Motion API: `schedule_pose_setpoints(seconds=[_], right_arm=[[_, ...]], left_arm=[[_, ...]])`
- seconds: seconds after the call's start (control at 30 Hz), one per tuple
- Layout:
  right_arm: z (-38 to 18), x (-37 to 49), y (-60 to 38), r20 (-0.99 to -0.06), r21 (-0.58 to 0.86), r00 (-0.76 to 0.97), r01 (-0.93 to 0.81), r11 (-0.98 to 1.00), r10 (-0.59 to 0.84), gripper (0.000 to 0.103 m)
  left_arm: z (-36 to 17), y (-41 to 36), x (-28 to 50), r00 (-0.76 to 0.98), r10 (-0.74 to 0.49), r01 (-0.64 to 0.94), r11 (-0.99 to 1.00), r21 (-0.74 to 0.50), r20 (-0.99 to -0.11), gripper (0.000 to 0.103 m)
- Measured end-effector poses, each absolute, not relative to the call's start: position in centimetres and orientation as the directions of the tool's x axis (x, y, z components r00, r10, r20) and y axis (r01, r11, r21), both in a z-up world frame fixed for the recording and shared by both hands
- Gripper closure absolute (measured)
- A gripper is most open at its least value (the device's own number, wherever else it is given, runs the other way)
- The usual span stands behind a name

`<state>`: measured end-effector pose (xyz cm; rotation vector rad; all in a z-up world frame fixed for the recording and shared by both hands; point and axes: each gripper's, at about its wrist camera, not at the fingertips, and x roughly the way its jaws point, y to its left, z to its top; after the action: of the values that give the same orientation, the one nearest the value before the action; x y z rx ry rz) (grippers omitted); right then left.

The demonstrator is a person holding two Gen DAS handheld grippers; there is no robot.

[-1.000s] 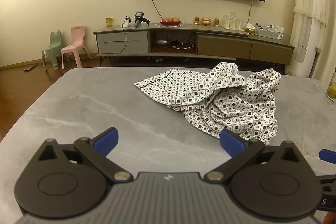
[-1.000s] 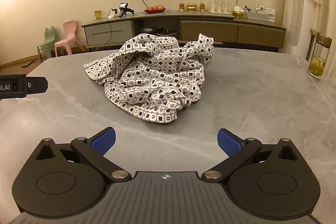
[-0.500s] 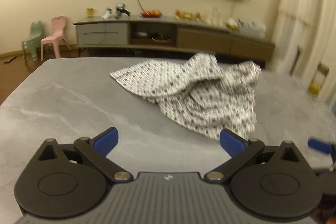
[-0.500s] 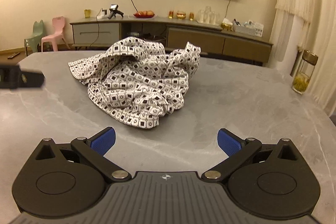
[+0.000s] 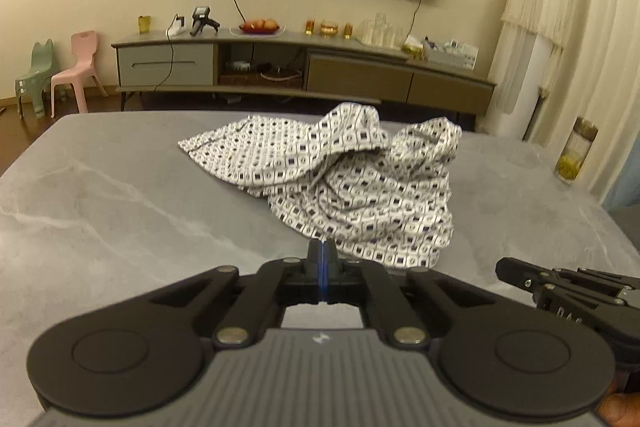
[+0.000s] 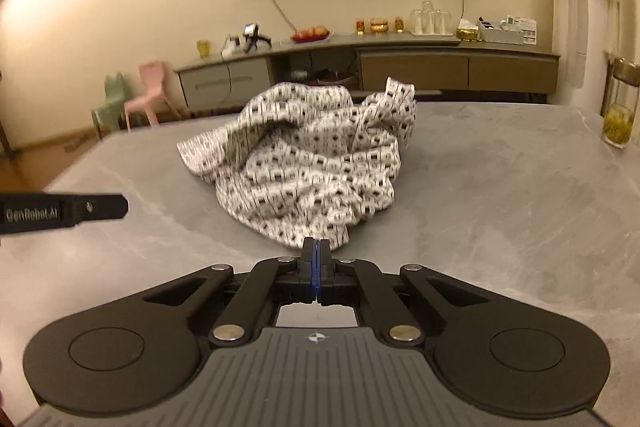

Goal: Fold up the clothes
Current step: 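Move both grippers toward the crumpled black-and-white patterned shirt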

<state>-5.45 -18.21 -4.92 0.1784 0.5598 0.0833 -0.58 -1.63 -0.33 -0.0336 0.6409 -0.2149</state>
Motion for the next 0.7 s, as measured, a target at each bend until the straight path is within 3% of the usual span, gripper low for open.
schedule_pose_setpoints(seconds=[0.23, 0.27, 0.3, 0.33, 0.37, 0.4, 0.43, 0.7], right_arm=[[-4.8, -5.8, -18.5, -0.512, 0.173, 0.857, 0.03, 0.984, 0.064, 0.102], [-5.0, -5.6, -18.6, -0.519, 0.175, 0.853, 0.045, 0.984, 0.053, 0.102], [-5.2, -5.5, -18.8, -0.528, 0.178, 0.848, 0.056, 0.982, 0.047, 0.097], [-5.3, -5.4, -19.0, -0.534, 0.183, 0.844, 0.062, 0.981, 0.047, 0.08], [-5.4, -5.4, -19.2, -0.537, 0.188, 0.842, 0.068, 0.98, 0.045, 0.065], [-5.5, -5.3, -19.3, -0.538, 0.195, 0.842, 0.075, 0.978, 0.043, 0.034], [-5.6, -5.3, -19.4, -0.536, 0.204, 0.844, 0.083, 0.975, 0.04, 0.008], [-6.6, -2.7, -19.1, -0.546, 0.189, 0.838, 0.119, 0.975, 0.004, 0.004]], left_arm=[[-0.6, -1.3, -0.6, 0.807, -0.152, 0.156, 0.987, -0.041, -0.57, 0.103], [-0.8, -1.1, -0.5, 0.81, -0.141, 0.143, 0.989, -0.04, -0.57, 0.094], [-1.1, -0.9, -0.3, 0.809, -0.137, 0.137, 0.99, -0.043, -0.572, 0.078], [-1.3, -0.7, -0.2, 0.808, -0.133, 0.131, 0.99, -0.045, -0.574, 0.066], [-1.6, -0.4, -0.1, 0.808, -0.133, 0.123, 0.991, -0.056, -0.575, 0.037], [-1.8, -0.2, -0.1, 0.809, -0.129, 0.11, 0.992, -0.069, -0.573, 0.013], [-2.0, -0.1, 0.0, 0.812, -0.134, 0.109, 0.991, -0.078, -0.568, 0.009], [-3.4, 1.0, 2.4, 0.79, -0.174, 0.105, 0.983, -0.151, -0.588, 0.008]])
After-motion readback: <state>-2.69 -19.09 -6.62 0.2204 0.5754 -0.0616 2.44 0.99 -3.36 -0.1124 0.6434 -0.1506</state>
